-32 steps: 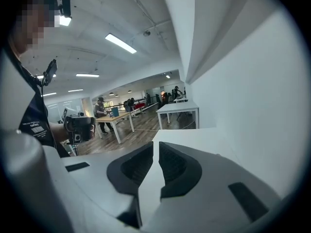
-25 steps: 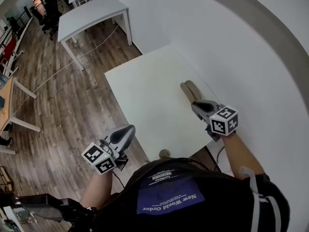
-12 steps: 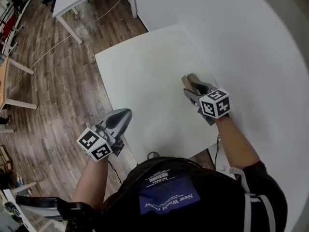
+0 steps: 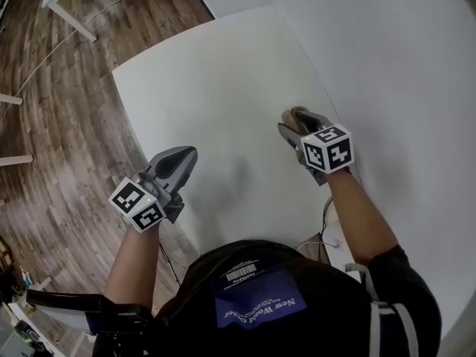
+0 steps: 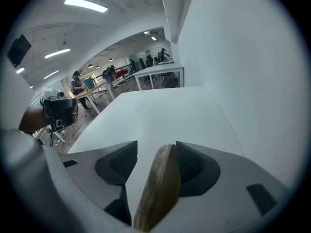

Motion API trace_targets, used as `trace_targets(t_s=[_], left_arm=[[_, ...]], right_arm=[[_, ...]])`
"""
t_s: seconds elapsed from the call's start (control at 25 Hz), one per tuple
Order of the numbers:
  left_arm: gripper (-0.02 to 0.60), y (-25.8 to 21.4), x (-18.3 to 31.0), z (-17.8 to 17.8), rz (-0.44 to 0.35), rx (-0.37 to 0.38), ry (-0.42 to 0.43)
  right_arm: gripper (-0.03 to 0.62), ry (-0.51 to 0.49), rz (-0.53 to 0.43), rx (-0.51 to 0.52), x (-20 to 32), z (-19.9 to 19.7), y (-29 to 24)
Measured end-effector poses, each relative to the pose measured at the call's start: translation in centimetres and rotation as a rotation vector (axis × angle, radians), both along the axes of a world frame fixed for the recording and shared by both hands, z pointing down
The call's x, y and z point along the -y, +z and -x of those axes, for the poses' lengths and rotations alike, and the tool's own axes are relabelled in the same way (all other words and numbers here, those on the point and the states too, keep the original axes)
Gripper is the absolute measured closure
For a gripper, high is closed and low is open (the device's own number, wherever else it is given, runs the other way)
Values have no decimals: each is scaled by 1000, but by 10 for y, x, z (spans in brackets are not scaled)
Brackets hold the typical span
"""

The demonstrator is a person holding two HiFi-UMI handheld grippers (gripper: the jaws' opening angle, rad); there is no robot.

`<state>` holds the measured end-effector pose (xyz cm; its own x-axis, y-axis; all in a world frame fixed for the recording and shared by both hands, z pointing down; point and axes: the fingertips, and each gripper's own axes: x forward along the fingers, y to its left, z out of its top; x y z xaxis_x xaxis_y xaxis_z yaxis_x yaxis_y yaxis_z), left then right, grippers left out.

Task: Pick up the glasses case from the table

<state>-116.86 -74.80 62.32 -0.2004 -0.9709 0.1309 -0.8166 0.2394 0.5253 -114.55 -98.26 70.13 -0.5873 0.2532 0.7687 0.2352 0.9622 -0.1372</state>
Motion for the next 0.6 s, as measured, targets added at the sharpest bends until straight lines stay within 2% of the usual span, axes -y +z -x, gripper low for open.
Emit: trace_targets(t_s=[0.24,0.4,0.56,0.6], left_arm=[[578,37,14,31,-10,-60,0],[578,50,39,51,-30,-60,32],[579,57,53,49,-56,-79,74],[580,58,54,47,-61,-83,83]], right_arm=[[391,-14,-31,-131,5,9,33],[391,-15,-63,-212,22,17,58],[395,-30,-79,-305,22,6,80],[431,-32,-90,-306,22,3,82]])
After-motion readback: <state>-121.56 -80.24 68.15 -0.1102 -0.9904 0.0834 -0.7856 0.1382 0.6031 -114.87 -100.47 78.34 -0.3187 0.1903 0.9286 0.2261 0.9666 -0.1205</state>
